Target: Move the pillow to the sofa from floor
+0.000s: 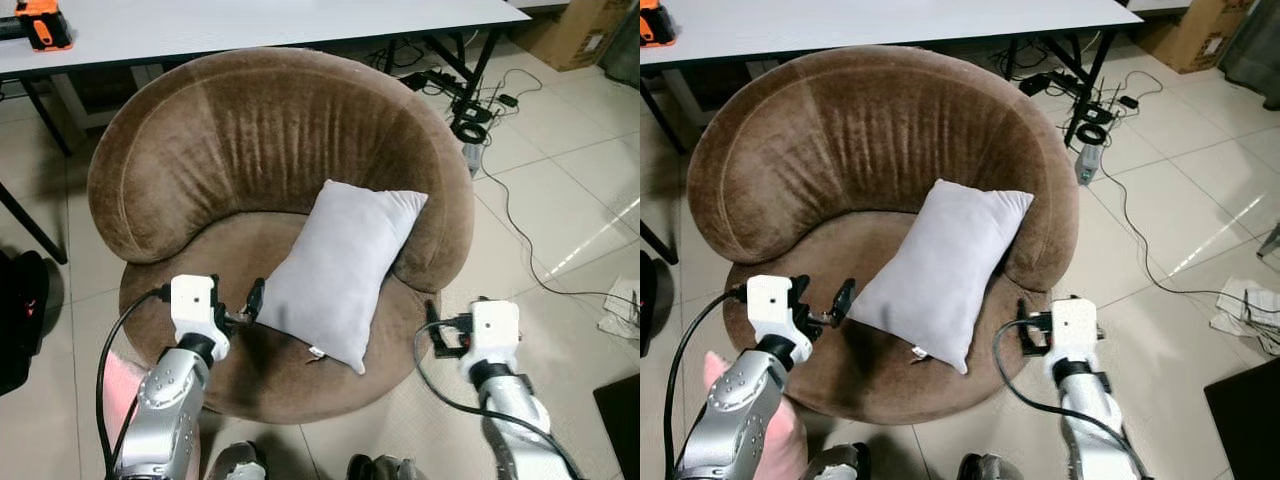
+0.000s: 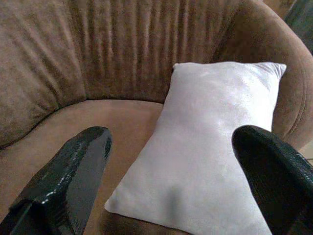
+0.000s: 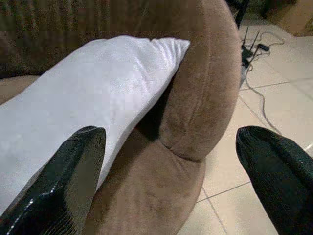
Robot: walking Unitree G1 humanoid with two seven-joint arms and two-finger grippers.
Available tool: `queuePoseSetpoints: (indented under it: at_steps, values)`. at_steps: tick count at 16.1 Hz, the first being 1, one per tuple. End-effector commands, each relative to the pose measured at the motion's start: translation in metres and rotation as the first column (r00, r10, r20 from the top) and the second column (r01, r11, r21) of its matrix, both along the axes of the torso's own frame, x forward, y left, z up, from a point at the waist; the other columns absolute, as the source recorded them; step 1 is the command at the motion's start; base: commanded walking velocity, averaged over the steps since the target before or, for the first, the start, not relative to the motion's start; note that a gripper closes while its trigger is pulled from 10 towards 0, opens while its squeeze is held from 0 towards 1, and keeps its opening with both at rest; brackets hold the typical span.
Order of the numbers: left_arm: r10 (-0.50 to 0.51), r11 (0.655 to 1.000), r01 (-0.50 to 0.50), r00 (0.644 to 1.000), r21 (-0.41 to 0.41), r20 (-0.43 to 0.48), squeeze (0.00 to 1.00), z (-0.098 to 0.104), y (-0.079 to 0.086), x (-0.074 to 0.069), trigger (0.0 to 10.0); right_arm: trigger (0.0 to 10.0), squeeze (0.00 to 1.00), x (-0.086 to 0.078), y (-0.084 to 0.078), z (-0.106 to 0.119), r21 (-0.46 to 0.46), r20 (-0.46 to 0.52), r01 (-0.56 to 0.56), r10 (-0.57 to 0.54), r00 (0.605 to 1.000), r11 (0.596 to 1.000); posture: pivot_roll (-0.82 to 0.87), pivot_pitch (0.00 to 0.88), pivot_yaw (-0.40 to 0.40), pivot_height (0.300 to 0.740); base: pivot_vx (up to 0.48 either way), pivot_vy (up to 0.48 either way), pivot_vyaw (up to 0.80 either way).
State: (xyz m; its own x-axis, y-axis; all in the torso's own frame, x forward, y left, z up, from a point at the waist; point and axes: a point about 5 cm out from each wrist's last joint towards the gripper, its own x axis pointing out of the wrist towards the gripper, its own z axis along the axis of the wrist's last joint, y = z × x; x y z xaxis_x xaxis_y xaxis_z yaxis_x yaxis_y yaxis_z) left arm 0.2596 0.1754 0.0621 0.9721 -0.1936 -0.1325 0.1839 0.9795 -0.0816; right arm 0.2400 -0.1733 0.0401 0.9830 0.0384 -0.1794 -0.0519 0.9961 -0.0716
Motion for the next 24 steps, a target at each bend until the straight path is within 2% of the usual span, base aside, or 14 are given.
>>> queuePoseSetpoints:
  at_steps: [1, 3, 6, 11, 24]
  values:
    - [-0.02, 1.0, 0.02, 1.0, 0.024, 0.001, 0.0, -0.001, -0.002, 0.002, 10.0, 10.0, 0.0, 0.002, 0.001, -0.001, -0.007, 0.002, 0.007, -0.007, 1.0, 1.0, 0.11, 0.116, -0.039, 0.74, 0.0, 0.0, 0.0]
    - [-0.032, 0.999, 0.031, 0.999, 0.032, 0.008, 0.0, 0.0, -0.001, 0.008, 10.0, 10.0, 0.0, 0.009, 0.007, 0.0, 0.007, 0.016, 0.013, -0.013, 1.0, 1.0, 0.11, 0.097, -0.023, 0.74, 0.0, 0.0, 0.0]
    - [-0.056, 0.998, 0.055, 0.998, 0.039, 0.018, 0.0, 0.002, -0.005, 0.013, 10.0, 10.0, 0.0, 0.009, 0.013, -0.003, 0.012, 0.006, 0.011, -0.011, 1.0, 1.0, 0.1, 0.094, -0.016, 0.74, 0.0, 0.0, 0.0]
    - [-0.066, 0.997, 0.065, 0.997, 0.032, 0.026, 0.0, 0.0, -0.011, 0.014, 10.0, 10.0, 0.0, 0.006, 0.011, -0.007, 0.003, -0.01, 0.02, -0.02, 1.0, 1.0, 0.08, 0.113, -0.019, 0.74, -0.151, 0.0, 0.0]
    - [-0.039, 0.999, 0.038, 0.999, 0.026, 0.031, 0.0, -0.004, -0.012, 0.011, 10.0, 10.0, 0.0, 0.003, 0.005, -0.012, -0.004, -0.049, 0.03, -0.03, 0.998, 1.0, 0.08, 0.134, -0.027, 0.74, 0.0, 0.0, 0.0]
